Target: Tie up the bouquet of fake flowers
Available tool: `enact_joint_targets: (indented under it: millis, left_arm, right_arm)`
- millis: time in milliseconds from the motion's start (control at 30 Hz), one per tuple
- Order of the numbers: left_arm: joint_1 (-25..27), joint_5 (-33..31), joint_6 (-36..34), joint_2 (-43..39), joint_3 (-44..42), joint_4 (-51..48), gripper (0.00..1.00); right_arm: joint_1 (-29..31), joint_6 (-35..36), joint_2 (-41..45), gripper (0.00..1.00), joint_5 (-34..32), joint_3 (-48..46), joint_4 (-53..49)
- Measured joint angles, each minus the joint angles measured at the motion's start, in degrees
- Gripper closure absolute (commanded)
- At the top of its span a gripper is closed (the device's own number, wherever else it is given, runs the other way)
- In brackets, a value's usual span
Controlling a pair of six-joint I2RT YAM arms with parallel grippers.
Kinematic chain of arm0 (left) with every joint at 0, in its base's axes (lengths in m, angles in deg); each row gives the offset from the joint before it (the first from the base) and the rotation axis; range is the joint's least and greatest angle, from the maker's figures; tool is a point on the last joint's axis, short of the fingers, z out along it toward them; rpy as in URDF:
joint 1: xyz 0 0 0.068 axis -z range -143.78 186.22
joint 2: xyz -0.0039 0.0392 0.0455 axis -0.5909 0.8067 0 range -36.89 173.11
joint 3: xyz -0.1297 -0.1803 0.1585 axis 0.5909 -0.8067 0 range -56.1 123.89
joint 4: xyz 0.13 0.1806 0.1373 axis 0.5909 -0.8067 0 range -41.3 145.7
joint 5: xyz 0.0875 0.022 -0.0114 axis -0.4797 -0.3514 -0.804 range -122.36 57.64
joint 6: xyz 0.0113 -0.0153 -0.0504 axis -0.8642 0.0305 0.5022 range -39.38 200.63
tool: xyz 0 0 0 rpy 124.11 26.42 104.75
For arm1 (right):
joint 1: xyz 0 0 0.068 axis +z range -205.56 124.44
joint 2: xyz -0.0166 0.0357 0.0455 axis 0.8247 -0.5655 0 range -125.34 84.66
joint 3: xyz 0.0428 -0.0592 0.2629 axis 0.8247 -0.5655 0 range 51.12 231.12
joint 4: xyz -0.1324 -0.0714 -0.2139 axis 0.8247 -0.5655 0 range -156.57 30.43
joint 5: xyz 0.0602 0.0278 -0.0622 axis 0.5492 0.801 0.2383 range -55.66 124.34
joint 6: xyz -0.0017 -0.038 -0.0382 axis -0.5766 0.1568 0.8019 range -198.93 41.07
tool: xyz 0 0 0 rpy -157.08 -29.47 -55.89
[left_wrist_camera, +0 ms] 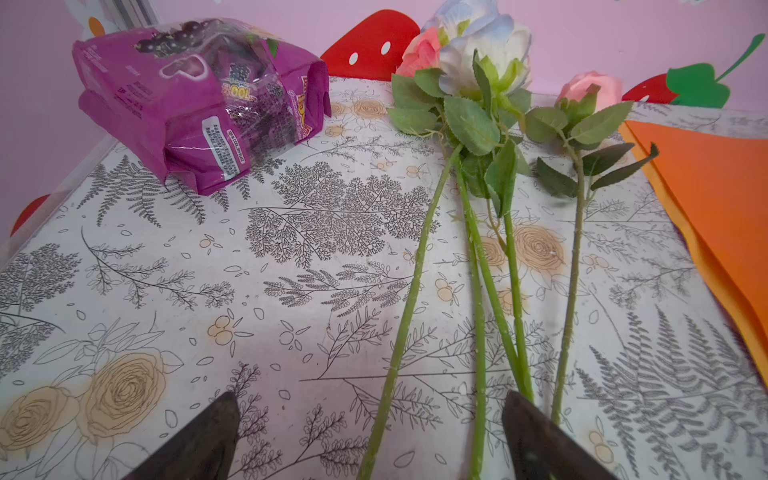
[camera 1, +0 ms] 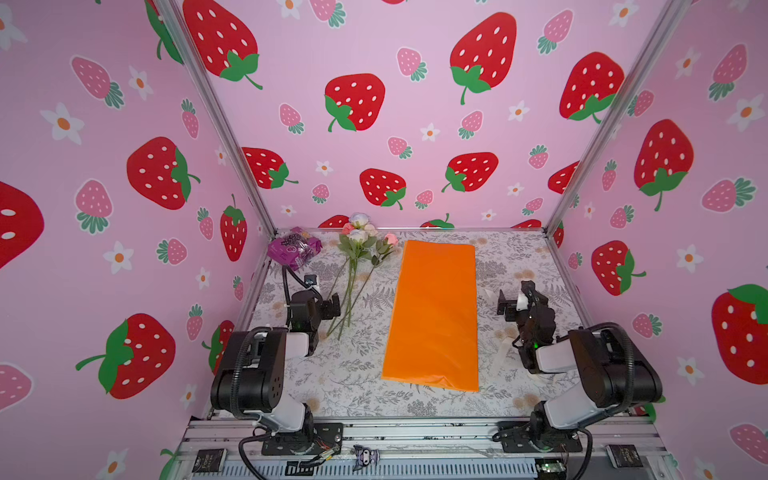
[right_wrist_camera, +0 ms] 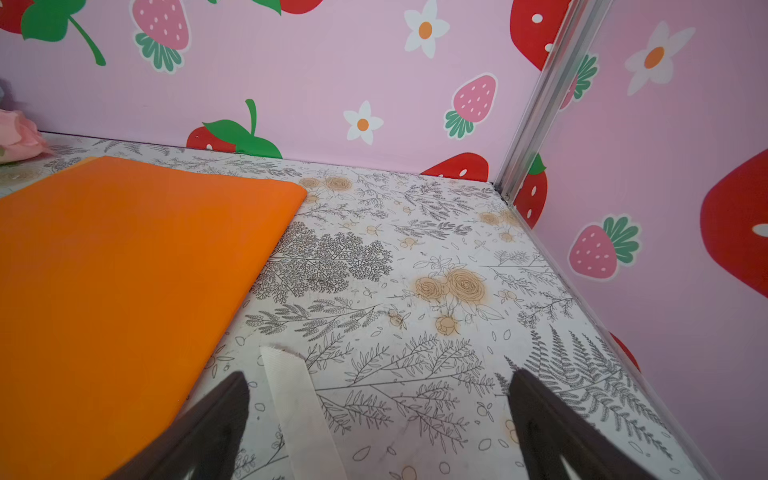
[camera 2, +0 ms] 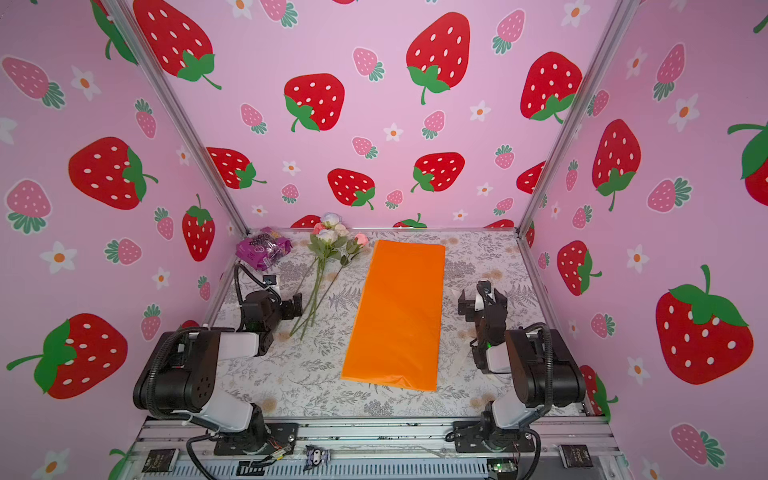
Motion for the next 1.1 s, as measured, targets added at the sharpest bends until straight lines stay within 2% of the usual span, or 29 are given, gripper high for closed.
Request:
enact_joint_targets:
  millis: [1100]
  left_arm:
    - [0.0, 0.0, -0.02, 0.0, 0.0, 0.0, 0.01]
  right_arm:
    - [-0.83, -0.66, 0.0, 0.0, 0.66, 0.15, -0.42]
